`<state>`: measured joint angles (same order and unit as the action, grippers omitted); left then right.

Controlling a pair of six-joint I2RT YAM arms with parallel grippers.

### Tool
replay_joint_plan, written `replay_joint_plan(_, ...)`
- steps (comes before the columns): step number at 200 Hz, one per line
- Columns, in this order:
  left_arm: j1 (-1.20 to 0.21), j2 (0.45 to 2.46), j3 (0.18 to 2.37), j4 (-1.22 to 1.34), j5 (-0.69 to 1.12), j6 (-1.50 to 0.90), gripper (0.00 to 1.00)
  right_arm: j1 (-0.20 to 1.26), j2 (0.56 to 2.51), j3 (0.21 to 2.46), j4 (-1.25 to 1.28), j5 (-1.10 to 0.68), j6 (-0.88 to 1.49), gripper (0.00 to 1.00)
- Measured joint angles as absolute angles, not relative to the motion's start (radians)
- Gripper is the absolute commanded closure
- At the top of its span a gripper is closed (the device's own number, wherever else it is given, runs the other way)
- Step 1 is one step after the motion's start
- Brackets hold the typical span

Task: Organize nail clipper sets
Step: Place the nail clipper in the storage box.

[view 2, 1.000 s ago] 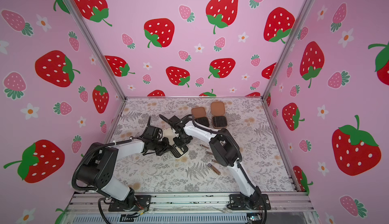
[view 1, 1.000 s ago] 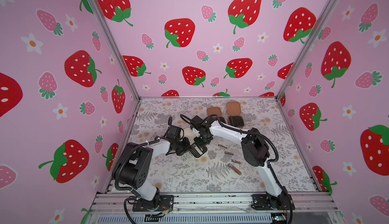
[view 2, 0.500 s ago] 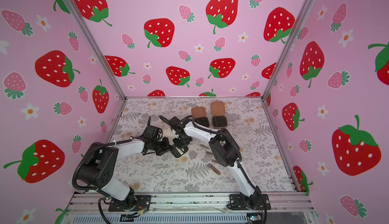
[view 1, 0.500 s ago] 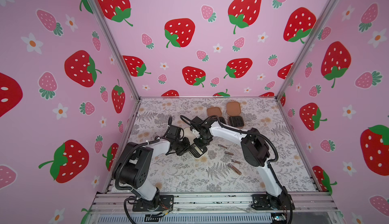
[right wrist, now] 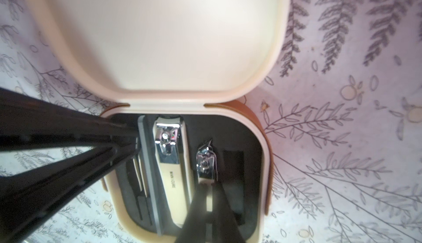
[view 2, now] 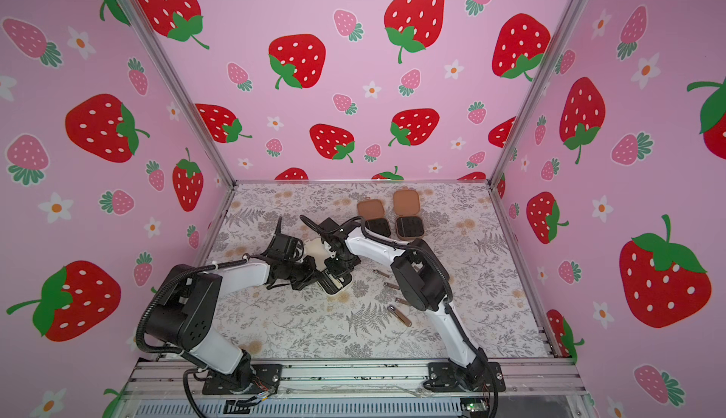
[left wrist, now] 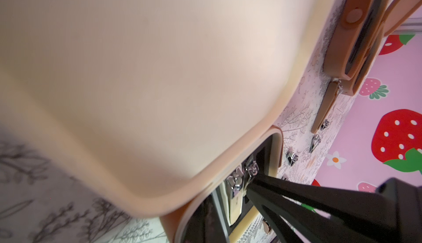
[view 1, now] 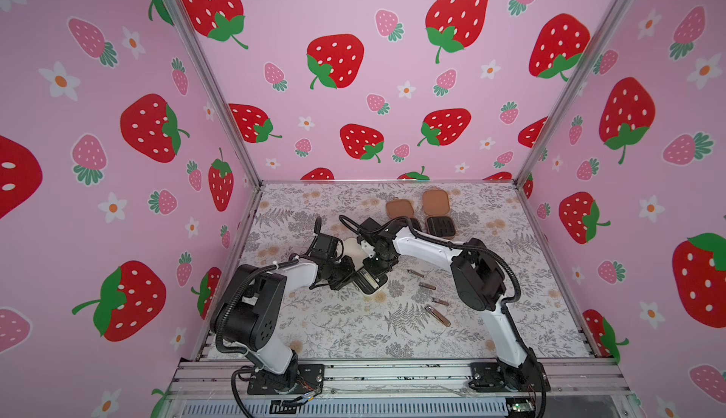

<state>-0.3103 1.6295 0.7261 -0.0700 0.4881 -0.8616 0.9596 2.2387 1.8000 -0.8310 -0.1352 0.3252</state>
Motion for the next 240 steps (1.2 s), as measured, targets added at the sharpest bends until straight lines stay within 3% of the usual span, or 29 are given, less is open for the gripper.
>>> replay_joint_plan(182, -0.309, 1.631, 0.727, -0.070, 0.491, -0.862, 1.00, 0.962, 2.253, 1.811, -0.846, -0.120, 0.374, 0.92)
replay_joint_plan(240, -0.309, 1.631, 0.727, -0.071, 0.491, -0.861, 1.00, 0.961, 2.241, 1.814, -0.865, -0.073, 0.359, 0.84)
